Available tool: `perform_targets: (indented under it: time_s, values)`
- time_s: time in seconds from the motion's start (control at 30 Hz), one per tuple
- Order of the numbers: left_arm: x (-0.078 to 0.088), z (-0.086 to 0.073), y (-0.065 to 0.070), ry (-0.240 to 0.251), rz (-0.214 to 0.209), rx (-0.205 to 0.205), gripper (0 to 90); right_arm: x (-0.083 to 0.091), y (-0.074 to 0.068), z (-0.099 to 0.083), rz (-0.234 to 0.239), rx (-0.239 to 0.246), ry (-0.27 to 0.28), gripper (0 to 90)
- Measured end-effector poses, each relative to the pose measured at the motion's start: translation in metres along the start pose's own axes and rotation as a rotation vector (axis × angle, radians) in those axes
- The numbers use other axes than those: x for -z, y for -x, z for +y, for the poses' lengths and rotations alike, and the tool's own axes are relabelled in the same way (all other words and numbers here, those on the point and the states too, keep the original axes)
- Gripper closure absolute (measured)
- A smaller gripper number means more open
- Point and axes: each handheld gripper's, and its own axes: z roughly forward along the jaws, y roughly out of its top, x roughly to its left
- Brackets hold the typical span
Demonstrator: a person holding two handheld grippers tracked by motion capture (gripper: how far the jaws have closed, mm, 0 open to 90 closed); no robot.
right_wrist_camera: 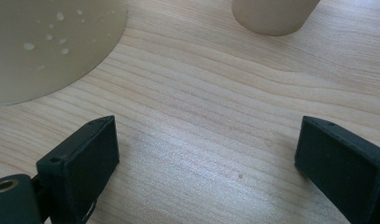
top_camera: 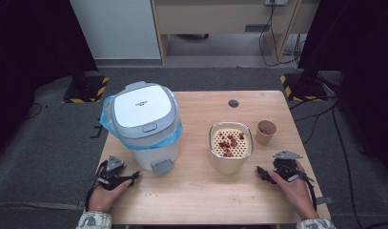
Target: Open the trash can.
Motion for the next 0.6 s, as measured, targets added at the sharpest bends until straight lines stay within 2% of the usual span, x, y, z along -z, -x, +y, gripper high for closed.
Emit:
perform_targets:
  time_s: [0.1, 0.13, 0.17, 0.2, 0.3, 0.4, 0.47, 0.53, 0.6]
  values:
    - [0.002, 0.001, 0.0, -0.01, 0.0, -0.002, 29.2, 0.0, 0.0, 0.0, 0.0, 0.001, 0.0, 6.5]
    - [0.004, 0.001, 0.0, -0.014, -0.001, -0.004, 29.2, 0.0, 0.0, 0.0, 0.0, 0.001, 0.0, 6.5]
    - [0.005, 0.001, 0.0, -0.015, -0.004, -0.003, 34.2, 0.0, 0.0, 0.0, 0.0, 0.0, 0.0, 6.5]
    - [0.008, 0.001, 0.001, -0.011, -0.007, -0.001, 34.2, 0.0, 0.0, 0.0, 0.0, 0.0, 0.0, 6.5]
    - [0.016, 0.004, 0.005, 0.007, -0.004, -0.007, 44.3, 0.0, -0.001, 0.0, -0.002, -0.002, 0.0, 6.5]
    - [0.025, 0.006, 0.01, 0.031, -0.007, -0.008, 48.9, 0.0, -0.001, 0.0, -0.002, -0.003, -0.001, 6.4]
    - [0.036, 0.009, 0.018, 0.06, -0.016, -0.026, 59.0, 0.0, -0.001, 0.0, -0.004, 0.0, 0.0, 6.3]
    - [0.039, 0.01, 0.02, 0.067, -0.021, -0.038, 66.2, 0.0, -0.001, 0.0, -0.005, -0.002, 0.0, 6.3]
    - [0.042, 0.013, 0.026, 0.076, -0.036, -0.051, 68.4, 0.0, -0.001, 0.0, -0.006, -0.002, 0.0, 6.2]
